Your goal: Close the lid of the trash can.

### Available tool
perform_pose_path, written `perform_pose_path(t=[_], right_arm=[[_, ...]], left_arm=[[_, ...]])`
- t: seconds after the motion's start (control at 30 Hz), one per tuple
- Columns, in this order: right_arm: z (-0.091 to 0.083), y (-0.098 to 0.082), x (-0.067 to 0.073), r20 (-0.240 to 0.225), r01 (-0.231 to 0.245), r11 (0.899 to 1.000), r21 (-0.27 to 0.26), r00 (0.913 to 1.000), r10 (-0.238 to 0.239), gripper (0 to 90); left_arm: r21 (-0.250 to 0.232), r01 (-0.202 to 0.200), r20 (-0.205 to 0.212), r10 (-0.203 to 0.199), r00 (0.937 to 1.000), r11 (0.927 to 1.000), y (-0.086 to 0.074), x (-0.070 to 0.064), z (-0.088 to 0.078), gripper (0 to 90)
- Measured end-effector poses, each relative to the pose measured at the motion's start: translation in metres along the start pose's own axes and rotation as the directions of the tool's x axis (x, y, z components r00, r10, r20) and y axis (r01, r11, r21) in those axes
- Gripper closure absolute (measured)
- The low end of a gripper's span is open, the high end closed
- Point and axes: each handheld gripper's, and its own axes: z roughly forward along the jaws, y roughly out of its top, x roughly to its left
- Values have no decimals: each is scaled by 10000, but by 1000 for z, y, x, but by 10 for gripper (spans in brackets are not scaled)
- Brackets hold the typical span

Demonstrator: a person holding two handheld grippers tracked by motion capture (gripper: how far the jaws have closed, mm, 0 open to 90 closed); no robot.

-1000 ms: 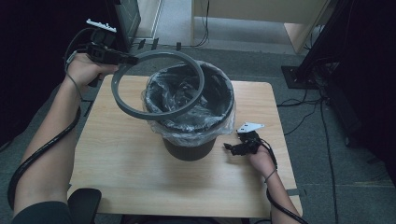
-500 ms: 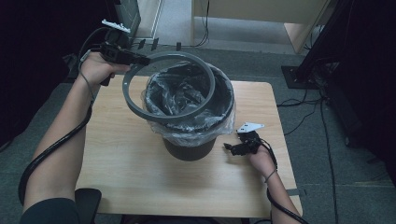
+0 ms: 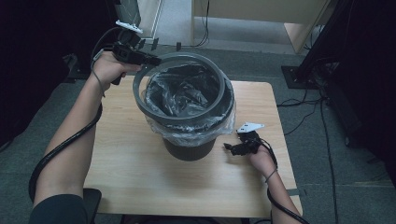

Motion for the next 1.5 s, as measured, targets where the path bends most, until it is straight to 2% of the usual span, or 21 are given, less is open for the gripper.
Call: perform_pose_path(t=[0.2, 0.63, 0.97, 1.1, 1.23, 1.3, 1.4, 1.5], right_arm=[[0, 0, 0, -2, -1, 10000, 1, 10000, 1, 129], [0, 0, 0, -1, -2, 10000, -1, 10000, 2, 129], [0, 0, 0, 0, 2, 10000, -2, 10000, -2, 129], [0, 0, 0, 1, 1, 10000, -4, 10000, -1, 129], [0, 0, 0, -1, 1, 10000, -1, 10000, -1, 129], [0, 0, 0, -3, 2, 10000, 1, 10000, -2, 130], [0, 0, 0, -1, 2, 10000, 0, 10000, -2, 129], [0, 0, 0, 2, 0, 10000, -1, 10000, 0, 129]], left_arm=[[64, -71, -14, 71, 10000, 10000, 4, -4, 4, 784], [189, -347, 359, 340, 9988, 9992, 8, -14, 13, 784], [282, -615, 473, 602, 9971, 9977, 10, -22, 13, 783], [122, -632, 562, 624, 9965, 9979, 14, -23, 9, 783], [170, -907, 773, 891, 9930, 9957, 16, -29, 9, 781], [331, -1137, 715, 1111, 9912, 9930, 16, -33, 11, 780], [451, -1038, 711, 1005, 9924, 9936, 16, -31, 15, 779], [457, -1085, 524, 1061, 9930, 9930, 14, -28, 19, 779]])
